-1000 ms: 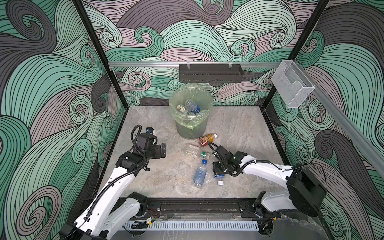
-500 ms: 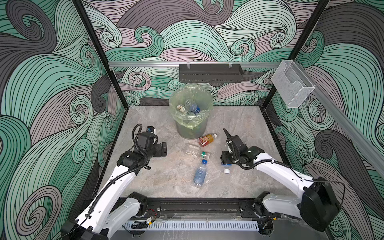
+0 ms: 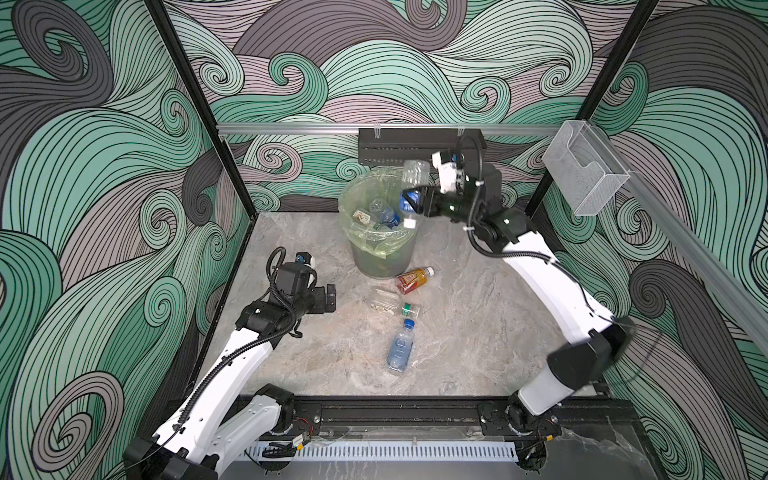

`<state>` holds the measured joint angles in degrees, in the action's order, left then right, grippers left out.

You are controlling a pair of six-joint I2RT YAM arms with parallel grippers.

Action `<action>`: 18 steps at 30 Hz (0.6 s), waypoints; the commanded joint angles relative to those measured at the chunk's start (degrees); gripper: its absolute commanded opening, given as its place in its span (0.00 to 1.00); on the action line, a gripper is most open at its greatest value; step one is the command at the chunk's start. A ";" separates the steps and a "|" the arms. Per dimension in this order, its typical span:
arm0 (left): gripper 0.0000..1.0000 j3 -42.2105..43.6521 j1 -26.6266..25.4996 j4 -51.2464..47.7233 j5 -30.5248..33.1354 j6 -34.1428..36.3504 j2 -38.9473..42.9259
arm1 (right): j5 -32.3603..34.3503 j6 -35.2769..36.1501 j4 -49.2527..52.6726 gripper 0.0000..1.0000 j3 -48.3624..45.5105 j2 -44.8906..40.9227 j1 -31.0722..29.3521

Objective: Throw the plastic bottles in the bin
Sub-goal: 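Carry the crushed bottle over the bin with right gripper and release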

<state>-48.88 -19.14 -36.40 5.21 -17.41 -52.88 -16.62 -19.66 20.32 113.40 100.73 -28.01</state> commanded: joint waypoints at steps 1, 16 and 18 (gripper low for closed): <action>0.99 0.13 0.42 1.03 -1.23 -1.19 1.85 | 1.21 1.20 6.07 0.80 14.50 11.84 0.12; 0.99 1.36 0.42 3.43 -3.11 -2.30 1.03 | -4.33 8.44 -4.91 0.99 -23.41 -16.27 -0.27; 0.99 1.27 0.42 3.48 -2.84 -1.96 0.77 | -4.28 9.73 -3.47 0.99 -28.81 -20.44 -0.27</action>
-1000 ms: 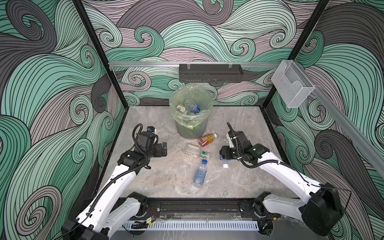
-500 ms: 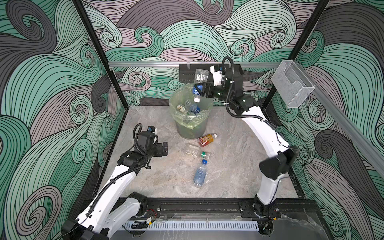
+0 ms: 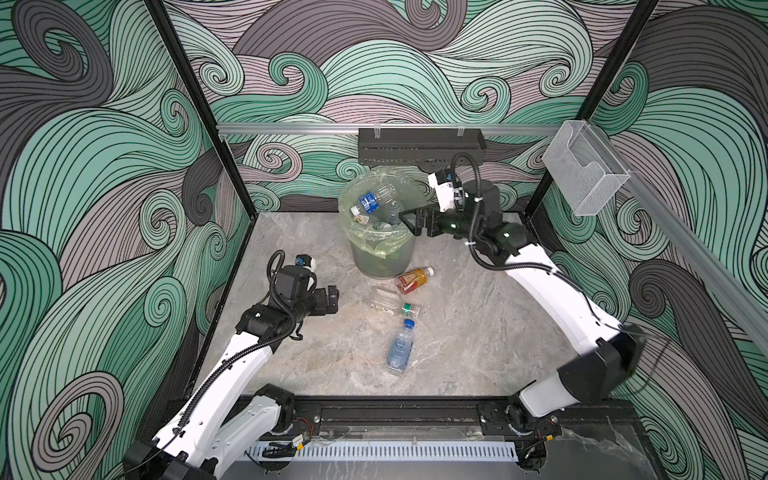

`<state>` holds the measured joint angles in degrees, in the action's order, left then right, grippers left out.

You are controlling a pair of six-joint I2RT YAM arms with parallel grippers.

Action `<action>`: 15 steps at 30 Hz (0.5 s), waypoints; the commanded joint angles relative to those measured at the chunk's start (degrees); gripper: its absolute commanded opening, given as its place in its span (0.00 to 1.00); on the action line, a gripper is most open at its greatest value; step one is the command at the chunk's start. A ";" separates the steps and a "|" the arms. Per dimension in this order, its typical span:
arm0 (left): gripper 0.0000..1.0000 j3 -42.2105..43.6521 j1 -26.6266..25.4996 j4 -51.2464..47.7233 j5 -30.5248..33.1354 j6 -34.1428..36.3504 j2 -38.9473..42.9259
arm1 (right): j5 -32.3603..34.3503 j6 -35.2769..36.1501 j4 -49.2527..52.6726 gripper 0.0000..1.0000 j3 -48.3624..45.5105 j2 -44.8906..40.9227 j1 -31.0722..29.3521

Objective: Throw the plastic bottles in the bin
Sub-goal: 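Carry the crushed bottle over the bin with right gripper and release, then lower the right gripper and grasp the blue-cap water bottle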

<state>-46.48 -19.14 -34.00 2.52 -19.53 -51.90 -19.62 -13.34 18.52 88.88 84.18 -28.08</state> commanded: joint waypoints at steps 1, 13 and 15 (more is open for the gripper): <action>0.99 -1.15 0.42 1.04 0.02 0.23 -0.30 | -1.41 3.93 -1.00 0.99 -6.44 -5.44 -0.23; 0.99 -0.89 0.50 0.69 1.79 -0.07 0.48 | 6.91 8.36 14.53 0.86 -24.24 -10.06 -6.83; 0.99 -0.89 0.50 0.52 2.04 -0.06 0.74 | 8.32 5.67 14.95 0.86 -25.85 -9.18 -9.49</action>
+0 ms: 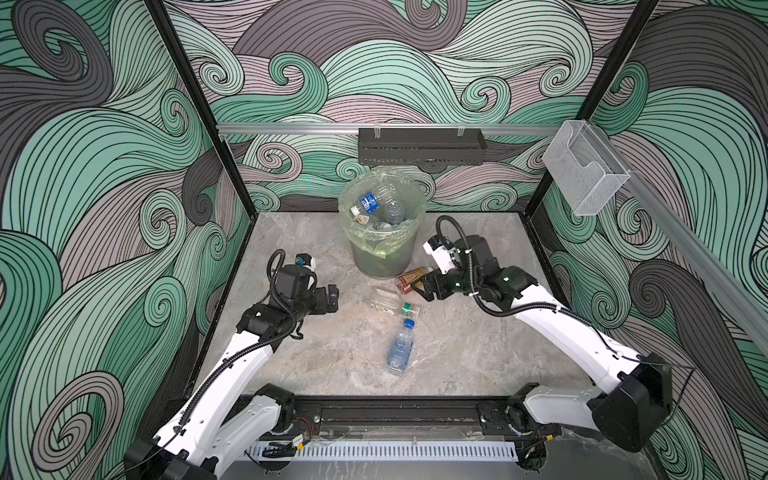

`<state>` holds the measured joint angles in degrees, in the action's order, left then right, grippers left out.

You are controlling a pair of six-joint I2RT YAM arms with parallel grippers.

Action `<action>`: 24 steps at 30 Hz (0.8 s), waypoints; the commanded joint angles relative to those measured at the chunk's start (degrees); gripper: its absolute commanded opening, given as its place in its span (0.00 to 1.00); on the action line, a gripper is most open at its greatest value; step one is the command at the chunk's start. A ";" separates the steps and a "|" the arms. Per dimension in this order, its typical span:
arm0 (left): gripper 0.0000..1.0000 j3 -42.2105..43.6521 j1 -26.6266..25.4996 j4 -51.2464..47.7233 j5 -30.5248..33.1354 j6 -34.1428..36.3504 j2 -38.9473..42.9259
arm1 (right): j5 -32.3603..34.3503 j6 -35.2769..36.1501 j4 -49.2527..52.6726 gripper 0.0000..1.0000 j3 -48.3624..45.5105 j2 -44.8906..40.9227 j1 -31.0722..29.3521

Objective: Throw the plastic bottles in the bin
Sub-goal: 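Lower the right gripper and grasp the blue-cap water bottle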

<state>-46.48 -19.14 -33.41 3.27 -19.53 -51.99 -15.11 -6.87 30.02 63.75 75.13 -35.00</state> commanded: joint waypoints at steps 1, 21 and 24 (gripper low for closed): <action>0.99 -0.89 0.50 -0.16 1.46 -0.02 0.92 | 4.94 -2.25 3.46 0.87 -1.56 0.12 -3.88; 0.99 -0.90 0.50 0.36 1.21 0.85 0.91 | 22.84 -37.52 9.94 0.93 -4.03 10.12 -25.16; 0.99 -0.50 0.50 0.44 1.39 0.90 1.27 | 20.77 -38.71 7.15 0.93 -4.63 11.38 -26.24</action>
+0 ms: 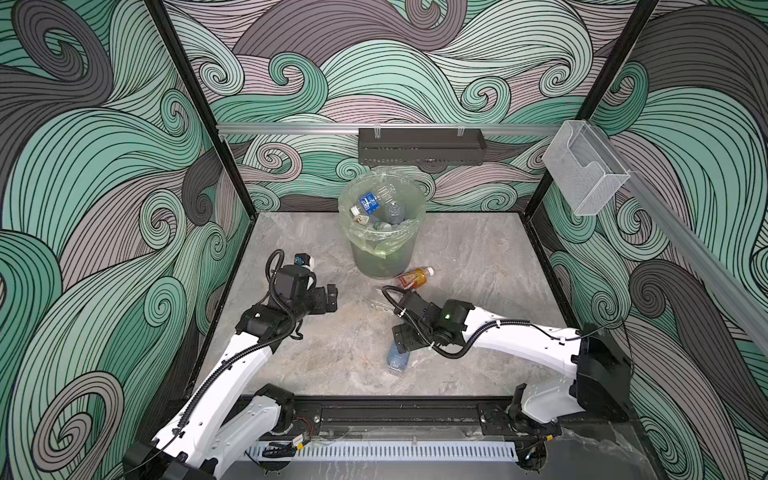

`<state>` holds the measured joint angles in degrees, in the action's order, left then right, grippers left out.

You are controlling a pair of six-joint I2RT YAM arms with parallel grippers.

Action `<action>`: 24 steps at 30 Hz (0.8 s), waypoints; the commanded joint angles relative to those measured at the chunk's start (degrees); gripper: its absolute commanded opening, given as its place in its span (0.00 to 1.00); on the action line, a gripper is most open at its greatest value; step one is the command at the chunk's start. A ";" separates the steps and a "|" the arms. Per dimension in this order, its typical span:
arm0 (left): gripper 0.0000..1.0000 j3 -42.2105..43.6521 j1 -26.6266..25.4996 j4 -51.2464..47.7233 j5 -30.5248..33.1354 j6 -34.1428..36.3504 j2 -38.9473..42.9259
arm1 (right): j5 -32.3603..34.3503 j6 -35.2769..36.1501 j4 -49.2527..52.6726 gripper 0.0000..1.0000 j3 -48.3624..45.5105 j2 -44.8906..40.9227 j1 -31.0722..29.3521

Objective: Throw the plastic bottles in the bin
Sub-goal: 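Lower the right gripper and grasp the blue-cap water bottle, then lift the blue-cap bottle with right gripper, carry over bin, release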

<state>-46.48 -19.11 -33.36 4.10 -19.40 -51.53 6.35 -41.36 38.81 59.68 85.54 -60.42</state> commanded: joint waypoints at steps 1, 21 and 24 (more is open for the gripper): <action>0.99 -0.38 0.48 0.41 0.63 0.64 0.87 | -1.11 -4.53 -2.64 0.93 -0.57 1.46 -1.28; 0.99 0.17 0.48 -0.82 1.26 0.72 2.31 | -2.43 -5.89 -5.86 0.77 -5.22 6.95 -2.72; 0.99 0.34 0.48 -0.56 1.26 0.40 2.40 | -0.78 -4.57 -4.68 0.72 -5.24 6.27 -2.75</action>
<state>-46.22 -19.11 -33.41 4.34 -19.07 -50.22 3.46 -46.33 32.64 54.81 93.34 -63.16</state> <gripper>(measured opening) 0.986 0.733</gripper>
